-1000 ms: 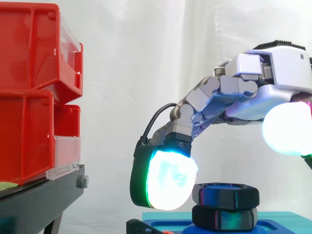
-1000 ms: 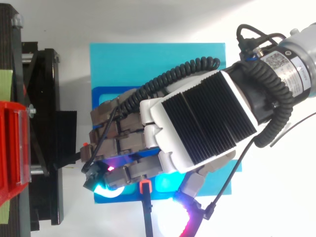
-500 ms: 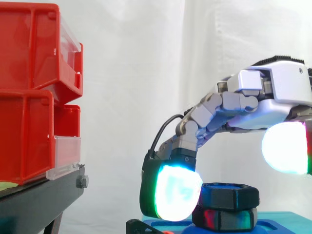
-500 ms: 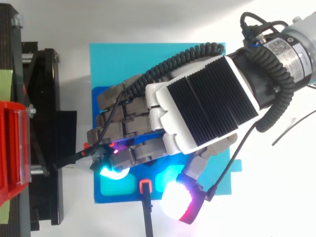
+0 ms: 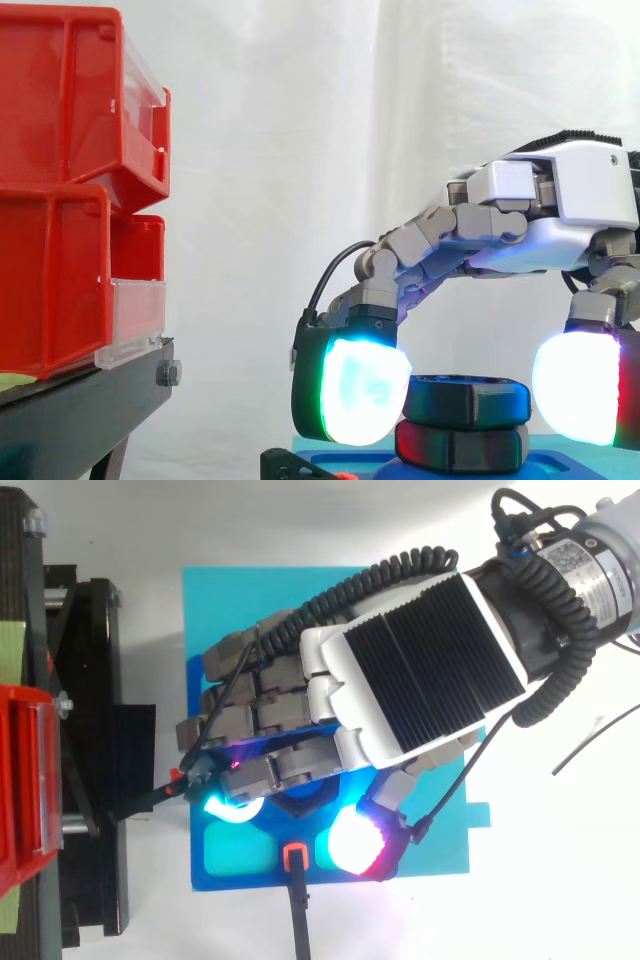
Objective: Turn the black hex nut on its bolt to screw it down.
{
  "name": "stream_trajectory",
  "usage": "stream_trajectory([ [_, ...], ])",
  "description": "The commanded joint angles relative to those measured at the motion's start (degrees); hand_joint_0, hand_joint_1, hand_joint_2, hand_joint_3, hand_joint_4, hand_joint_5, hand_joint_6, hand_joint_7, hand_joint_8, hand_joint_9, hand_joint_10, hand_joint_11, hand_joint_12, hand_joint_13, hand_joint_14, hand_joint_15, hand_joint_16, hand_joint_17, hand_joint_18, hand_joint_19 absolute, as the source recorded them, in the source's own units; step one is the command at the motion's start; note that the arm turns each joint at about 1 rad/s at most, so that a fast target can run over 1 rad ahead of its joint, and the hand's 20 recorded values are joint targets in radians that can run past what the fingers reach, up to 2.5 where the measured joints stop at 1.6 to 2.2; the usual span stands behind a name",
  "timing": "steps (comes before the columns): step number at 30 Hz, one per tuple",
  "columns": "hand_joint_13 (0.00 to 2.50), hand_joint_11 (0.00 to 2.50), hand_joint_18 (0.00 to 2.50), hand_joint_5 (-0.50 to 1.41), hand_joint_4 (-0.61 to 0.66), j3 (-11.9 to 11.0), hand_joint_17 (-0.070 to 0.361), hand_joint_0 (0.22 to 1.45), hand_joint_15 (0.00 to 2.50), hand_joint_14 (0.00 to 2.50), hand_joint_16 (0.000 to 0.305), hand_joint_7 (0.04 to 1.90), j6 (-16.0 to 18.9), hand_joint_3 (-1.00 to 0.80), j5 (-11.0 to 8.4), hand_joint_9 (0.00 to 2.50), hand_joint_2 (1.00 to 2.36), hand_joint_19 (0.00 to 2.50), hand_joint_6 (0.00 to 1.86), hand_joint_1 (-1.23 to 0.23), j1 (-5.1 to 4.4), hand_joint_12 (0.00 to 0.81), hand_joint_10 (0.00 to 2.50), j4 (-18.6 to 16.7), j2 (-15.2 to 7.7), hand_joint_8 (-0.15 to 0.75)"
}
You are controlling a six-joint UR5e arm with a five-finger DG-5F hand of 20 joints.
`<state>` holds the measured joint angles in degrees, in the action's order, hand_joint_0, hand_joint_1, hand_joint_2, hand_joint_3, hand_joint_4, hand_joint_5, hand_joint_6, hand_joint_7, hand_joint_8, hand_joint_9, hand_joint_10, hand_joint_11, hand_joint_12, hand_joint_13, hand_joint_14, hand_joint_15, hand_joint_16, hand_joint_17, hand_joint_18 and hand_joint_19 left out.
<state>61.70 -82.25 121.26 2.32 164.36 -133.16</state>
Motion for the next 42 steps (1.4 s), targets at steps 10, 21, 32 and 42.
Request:
stream_trajectory([
  [10, 0.67, 0.35, 0.55, -0.20, 0.28, 0.00, 0.120, 0.46, 0.30, 0.01, 0.053, 1.01, -0.36, -0.50, 0.29, 0.47, 1.00, 0.37, 0.51, -0.65, 0.49, 0.370, 0.01, -0.44, 0.00, 0.295],
  [21, 0.66, 0.35, 0.54, -0.20, 0.27, 0.00, 0.110, 0.51, 0.30, 0.01, 0.049, 0.99, -0.36, -0.49, 0.47, 0.47, 1.00, 0.37, 0.53, -0.69, 0.67, 0.347, 0.01, -0.70, 0.00, 0.275],
  [32, 0.67, 0.35, 0.55, -0.20, 0.28, 0.00, 0.103, 0.54, 0.31, 0.01, 0.046, 0.80, -0.45, -0.45, 0.47, 0.48, 1.00, 0.38, 0.64, -0.70, 0.67, 0.337, 0.01, -0.53, 0.00, 0.270],
  [42, 0.68, 0.35, 0.55, -0.21, 0.27, 0.00, 0.102, 0.55, 0.31, 0.01, 0.045, 0.76, -0.45, -0.42, 1.08, 0.48, 1.00, 0.38, 0.67, -0.71, 0.84, 0.335, 0.01, -0.44, 0.00, 0.269],
])
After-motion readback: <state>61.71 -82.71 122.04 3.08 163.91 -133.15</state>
